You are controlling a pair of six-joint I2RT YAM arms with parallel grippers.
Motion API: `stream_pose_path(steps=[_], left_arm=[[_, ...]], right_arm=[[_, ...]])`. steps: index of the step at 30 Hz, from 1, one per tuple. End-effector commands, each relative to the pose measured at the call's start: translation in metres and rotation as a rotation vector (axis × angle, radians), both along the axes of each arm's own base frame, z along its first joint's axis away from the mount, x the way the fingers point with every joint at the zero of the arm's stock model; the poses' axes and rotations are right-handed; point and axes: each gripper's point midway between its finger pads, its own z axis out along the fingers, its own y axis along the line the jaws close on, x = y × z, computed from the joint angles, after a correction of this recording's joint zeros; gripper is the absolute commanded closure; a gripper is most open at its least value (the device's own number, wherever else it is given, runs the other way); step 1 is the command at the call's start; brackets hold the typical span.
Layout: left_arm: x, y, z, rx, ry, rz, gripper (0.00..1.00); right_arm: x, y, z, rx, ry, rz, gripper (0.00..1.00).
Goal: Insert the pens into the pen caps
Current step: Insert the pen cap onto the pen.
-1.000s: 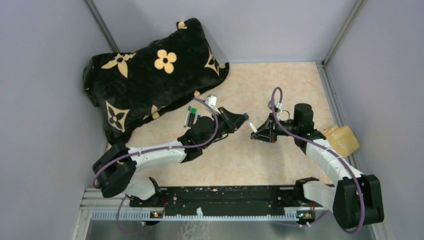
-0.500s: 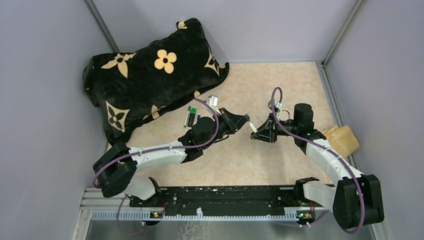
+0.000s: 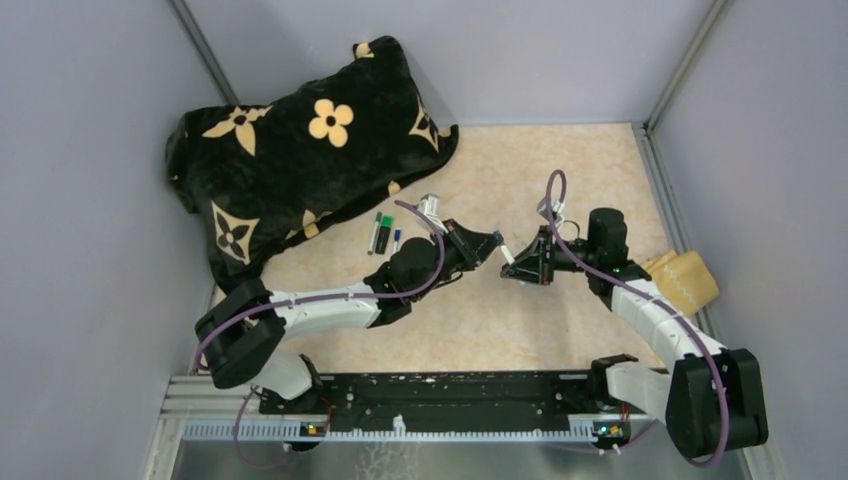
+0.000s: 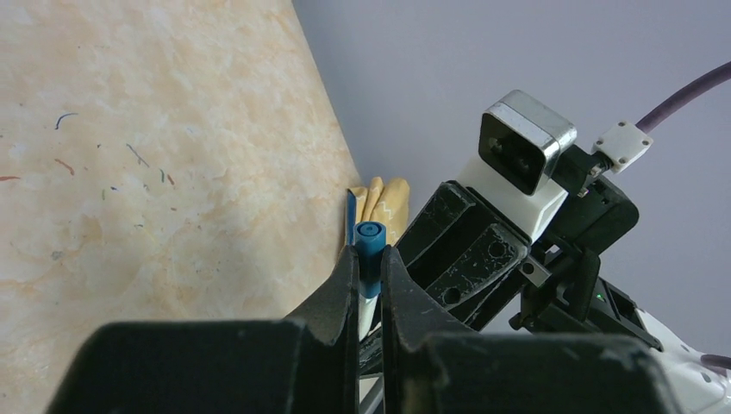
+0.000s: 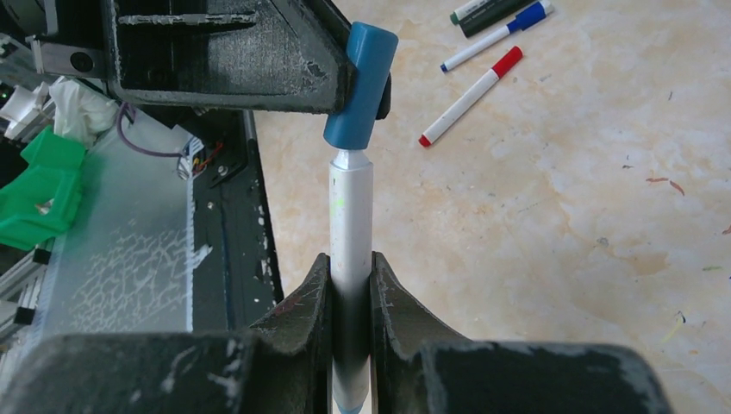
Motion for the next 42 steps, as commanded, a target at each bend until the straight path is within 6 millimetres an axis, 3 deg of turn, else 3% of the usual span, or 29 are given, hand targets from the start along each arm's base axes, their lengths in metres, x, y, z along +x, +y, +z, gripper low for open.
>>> stream_pose_path(steps=[1, 8, 18, 27, 32, 36, 42], left_arm=[[-0.016, -0.016, -0.018, 0.038, 0.007, -0.041, 1.0], [-0.026, -0.026, -0.027, 0.113, -0.081, -0.063, 1.0], [-0.061, -0.041, -0.015, 0.039, -0.144, -0.27, 1.0], [-0.053, -0.023, 0.009, 0.027, -0.151, -0.19, 0.68], [-0.05, -0.009, 0.012, 0.05, -0.155, -0.143, 0.5], [-0.056, 0.002, 0.014, 0.087, -0.192, -0.157, 0.3], [-0.063, 0.026, 0.016, 0.16, -0.286, -0.146, 0.12]], right_arm=[[0.011, 0.004, 0.014, 0.036, -0.02, -0.044, 1.0], [0.01, 0.007, 0.027, 0.105, 0.04, -0.054, 1.0], [0.013, 0.005, 0.03, 0.07, -0.053, -0.042, 1.0], [0.004, 0.004, 0.034, 0.048, -0.132, 0.019, 1.0], [0.0, 0.004, 0.038, 0.056, -0.143, 0.04, 1.0], [-0.003, 0.003, 0.041, 0.064, -0.153, 0.06, 1.0], [-0.011, 0.003, 0.043, 0.065, -0.172, 0.117, 1.0]])
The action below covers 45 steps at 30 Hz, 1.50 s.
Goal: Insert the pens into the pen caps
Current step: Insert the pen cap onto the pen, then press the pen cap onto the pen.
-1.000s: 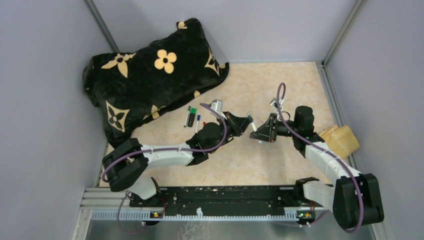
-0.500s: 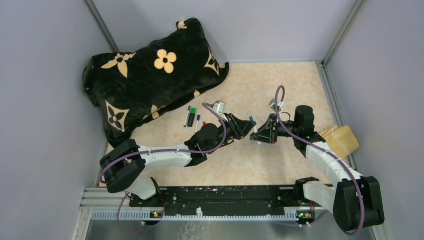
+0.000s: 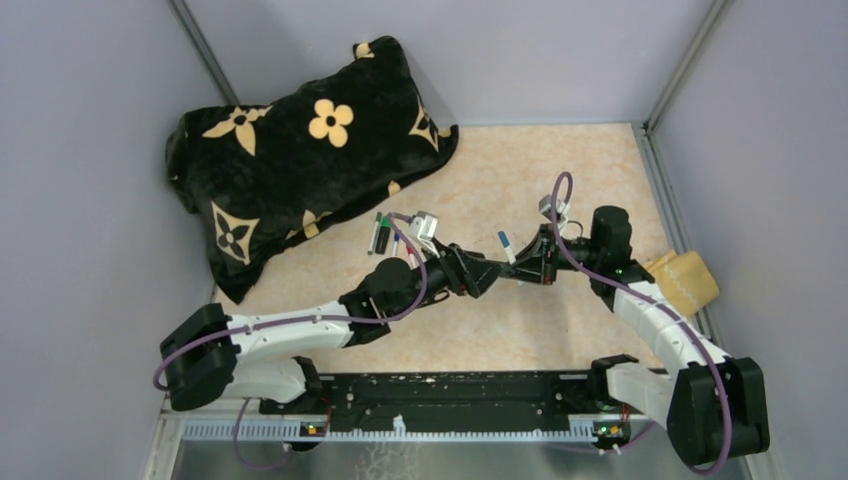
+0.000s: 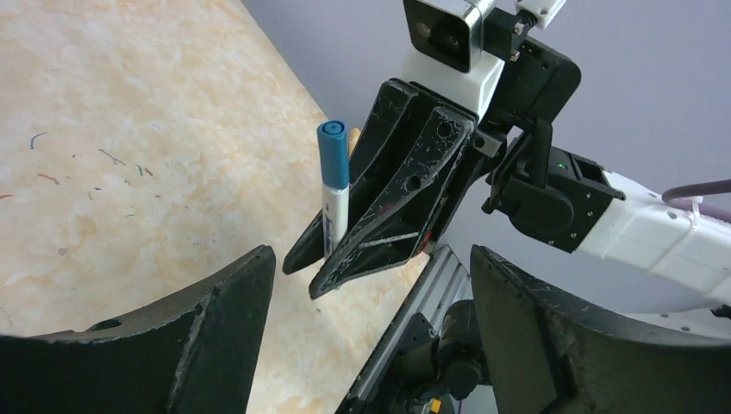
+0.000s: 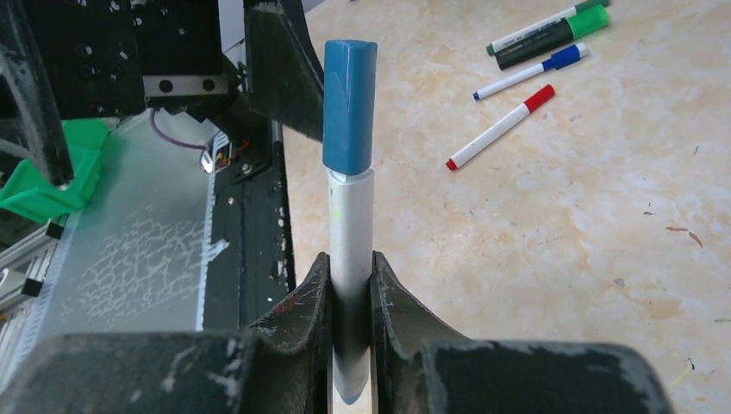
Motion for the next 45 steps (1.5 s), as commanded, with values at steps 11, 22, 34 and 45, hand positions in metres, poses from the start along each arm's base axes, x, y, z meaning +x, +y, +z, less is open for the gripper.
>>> stream_pose_path(steps=[11, 22, 34, 45], left_arm=[[0.008, 0.012, 0.049, -0.006, -0.243, -0.116, 0.01], [0.036, -0.006, 0.048, -0.059, -0.182, -0.065, 0.24], [0.028, -0.026, 0.04, -0.113, -0.135, -0.159, 0.51], [0.022, -0.033, 0.019, -0.078, -0.083, -0.211, 0.9]], right_arm=[[-0.017, 0.001, 0.029, 0.034, -0.192, 0.161, 1.0], [-0.02, 0.0, 0.027, 0.033, -0.17, 0.163, 1.0], [-0.019, 0.0, 0.027, 0.031, -0.163, 0.155, 1.0], [-0.016, 0.0, 0.03, 0.028, -0.166, 0.143, 1.0]])
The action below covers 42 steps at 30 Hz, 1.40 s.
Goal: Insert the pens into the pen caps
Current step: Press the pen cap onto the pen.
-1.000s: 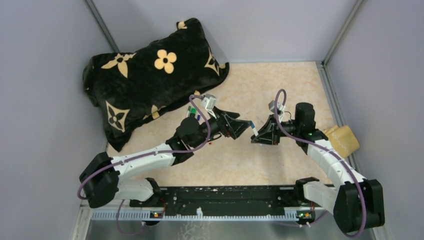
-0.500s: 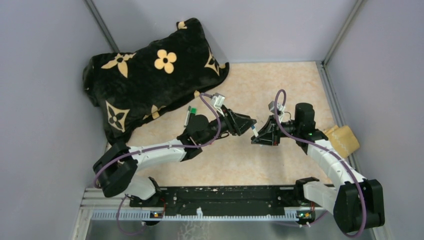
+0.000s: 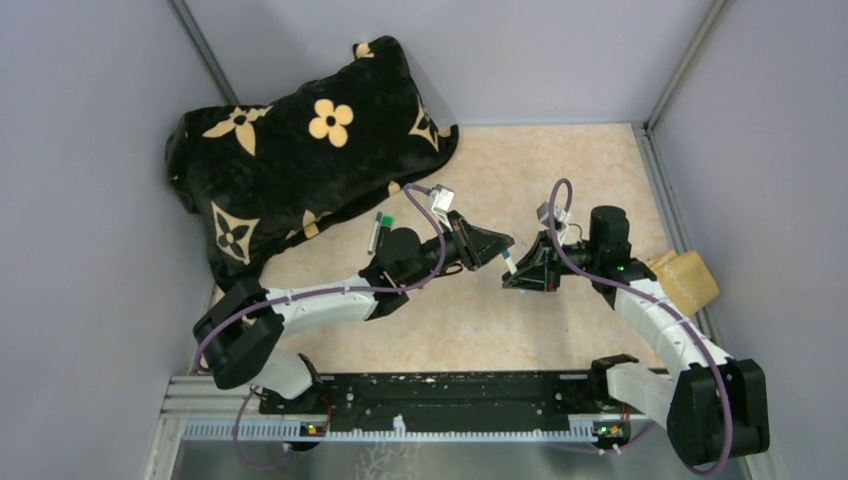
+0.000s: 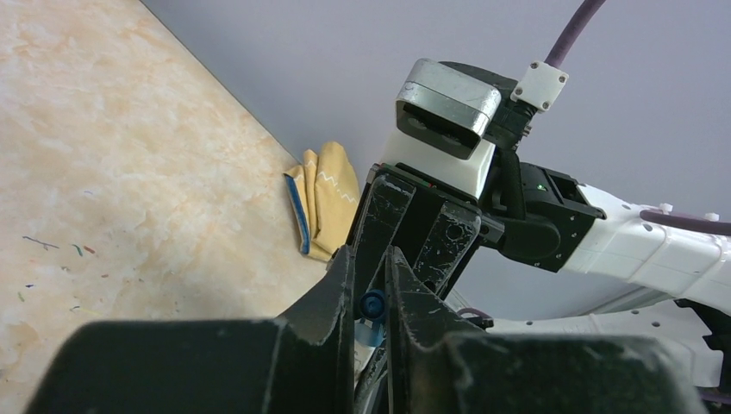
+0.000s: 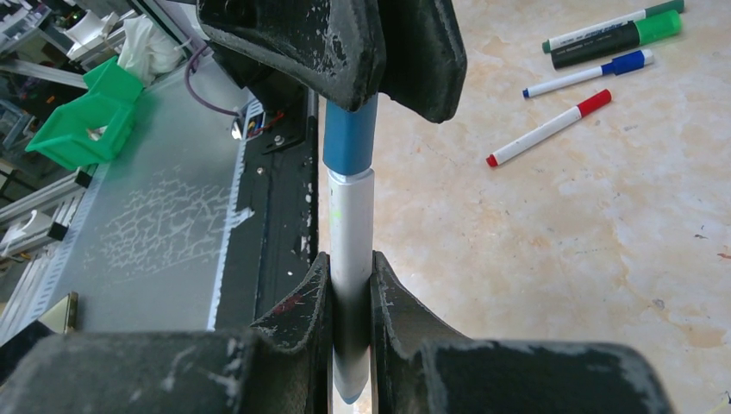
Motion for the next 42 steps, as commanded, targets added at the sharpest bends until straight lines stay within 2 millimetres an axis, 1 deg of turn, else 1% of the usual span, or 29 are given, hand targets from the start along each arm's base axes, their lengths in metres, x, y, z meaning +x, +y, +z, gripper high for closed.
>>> stream_pose_path(steps=[1, 4, 7, 11, 13, 14, 17, 19, 22, 25, 28, 31, 33, 34, 36, 37, 38, 40, 42], left_arm=[[-0.009, -0.007, -0.003, -0.001, 0.007, -0.065, 0.91], [-0.015, -0.006, -0.013, 0.017, 0.026, -0.087, 0.94], [-0.022, -0.008, -0.024, 0.045, 0.04, -0.122, 1.0], [-0.039, -0.02, -0.049, 0.147, 0.081, -0.218, 1.0], [-0.051, -0.027, -0.063, 0.2, 0.102, -0.283, 1.0], [-0.06, -0.03, -0.072, 0.231, 0.117, -0.336, 1.0], [-0.082, -0.032, -0.099, 0.305, 0.155, -0.449, 1.0], [-0.098, -0.03, -0.112, 0.333, 0.166, -0.522, 1.0], [-0.118, -0.022, -0.127, 0.352, 0.192, -0.625, 1.0], [-0.135, -0.012, -0.134, 0.358, 0.212, -0.712, 1.0], [-0.146, -0.004, -0.138, 0.375, 0.23, -0.766, 1.0], [-0.155, -0.002, -0.135, 0.352, 0.242, -0.833, 1.0], [-0.163, 0.0, -0.131, 0.326, 0.251, -0.891, 1.0], [-0.166, 0.002, -0.132, 0.326, 0.26, -0.917, 1.0], [-0.172, 0.006, -0.137, 0.345, 0.265, -0.955, 1.0], [-0.172, 0.007, -0.141, 0.363, 0.275, -0.957, 1.0], [-0.17, 0.007, -0.149, 0.395, 0.291, -0.94, 1.0], [-0.163, 0.006, -0.169, 0.5, 0.332, -0.885, 1.0], [-0.159, 0.007, -0.189, 0.616, 0.372, -0.839, 1.0]], right_arm=[[0.007, 0.0, 0.028, 0.023, -0.116, 0.002, 1.0], [0.009, -0.001, 0.03, 0.02, -0.119, -0.01, 1.0], [0.012, -0.002, 0.03, 0.013, -0.12, -0.028, 1.0], [0.021, -0.003, 0.027, -0.014, -0.133, -0.078, 1.0], [0.028, -0.006, 0.023, -0.051, -0.151, -0.12, 1.0], [0.033, -0.008, 0.023, -0.069, -0.161, -0.142, 1.0], [0.041, -0.012, 0.025, -0.092, -0.176, -0.187, 1.0], [0.041, -0.014, 0.031, -0.075, -0.174, -0.183, 1.0], [0.033, -0.016, 0.044, 0.002, -0.142, -0.136, 1.0], [0.028, -0.019, 0.049, 0.038, -0.14, -0.103, 1.0], [0.017, -0.018, 0.053, 0.063, -0.146, -0.039, 1.0], [0.01, -0.018, 0.053, 0.082, -0.112, 0.002, 1.0], [0.008, -0.018, 0.052, 0.085, -0.108, 0.013, 1.0], [0.008, -0.018, 0.053, 0.085, -0.11, 0.011, 1.0], [0.016, -0.018, 0.052, 0.066, -0.128, -0.038, 1.0], [0.026, -0.02, 0.049, 0.037, -0.158, -0.091, 1.0], [0.034, -0.024, 0.041, -0.015, -0.162, -0.155, 1.0], [0.056, -0.034, 0.033, -0.103, -0.187, -0.289, 1.0], [0.068, -0.042, 0.029, -0.152, -0.205, -0.363, 1.0]])
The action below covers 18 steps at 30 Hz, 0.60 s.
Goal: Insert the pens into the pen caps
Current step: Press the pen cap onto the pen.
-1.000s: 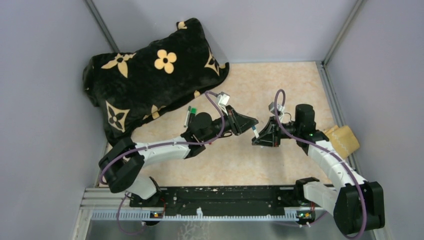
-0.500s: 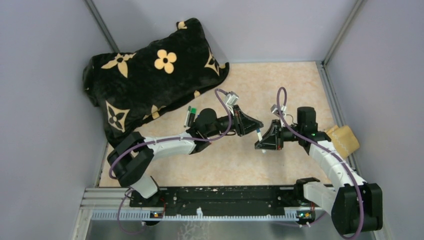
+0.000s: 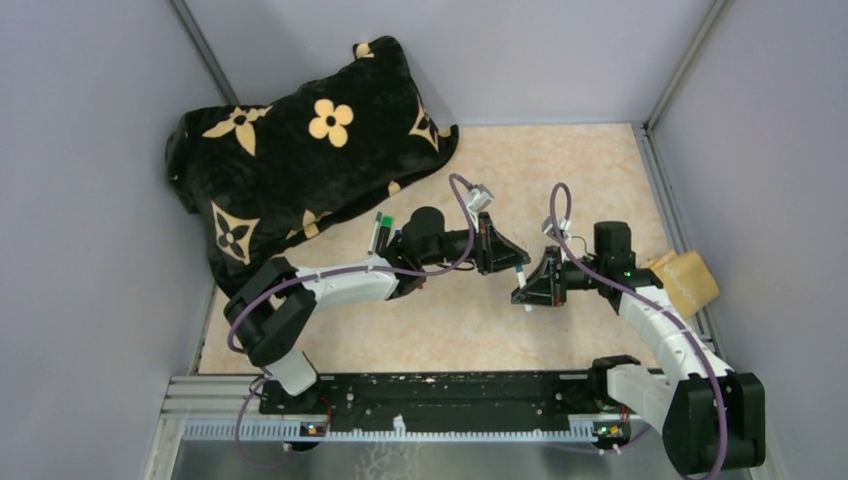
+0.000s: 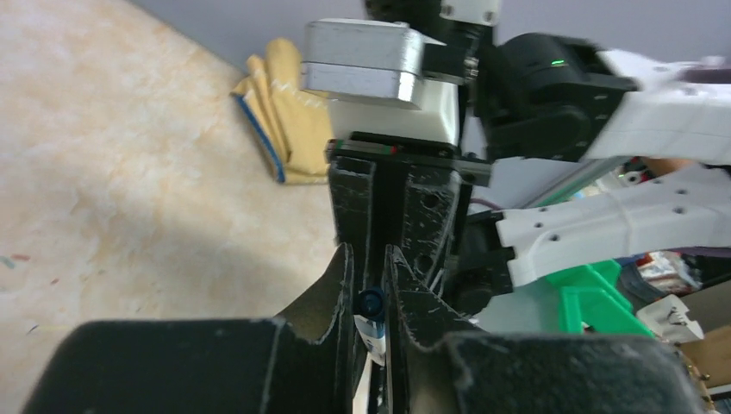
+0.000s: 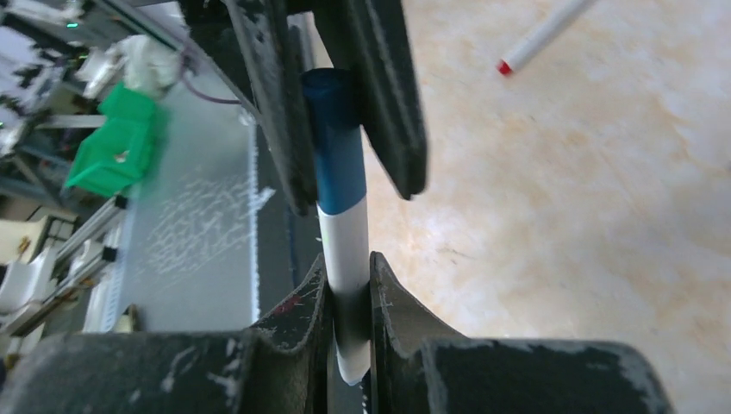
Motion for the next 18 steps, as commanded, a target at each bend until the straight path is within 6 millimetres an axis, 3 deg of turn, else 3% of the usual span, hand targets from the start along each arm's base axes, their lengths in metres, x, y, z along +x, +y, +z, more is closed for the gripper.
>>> stream_pose_path(steps=[1, 4, 8, 10, 12, 15, 18], left_arm=[[-0.127, 0.041, -0.165, 0.639, 0.394, -0.408, 1.0], [-0.134, 0.042, -0.172, 0.68, 0.393, -0.436, 1.0], [-0.156, 0.046, -0.138, 0.491, 0.404, -0.593, 1.0], [-0.162, 0.05, -0.127, 0.437, 0.403, -0.638, 1.0], [-0.162, 0.052, -0.12, 0.4, 0.409, -0.645, 1.0], [-0.149, 0.044, -0.113, 0.381, 0.388, -0.565, 1.0], [-0.125, 0.03, -0.11, 0.389, 0.354, -0.405, 1.0]], right_arm=[[0.092, -0.029, 0.044, -0.192, -0.414, -0.317, 1.0], [0.083, -0.023, 0.047, -0.151, -0.409, -0.265, 1.0], [0.043, -0.006, 0.064, 0.028, -0.386, -0.038, 1.0], [0.033, -0.004, 0.066, 0.063, -0.37, 0.014, 1.0], [0.037, -0.005, 0.063, 0.037, -0.376, -0.015, 1.0], [0.061, -0.012, 0.051, -0.063, -0.387, -0.146, 1.0], [0.057, -0.01, 0.05, -0.042, -0.363, -0.128, 1.0]])
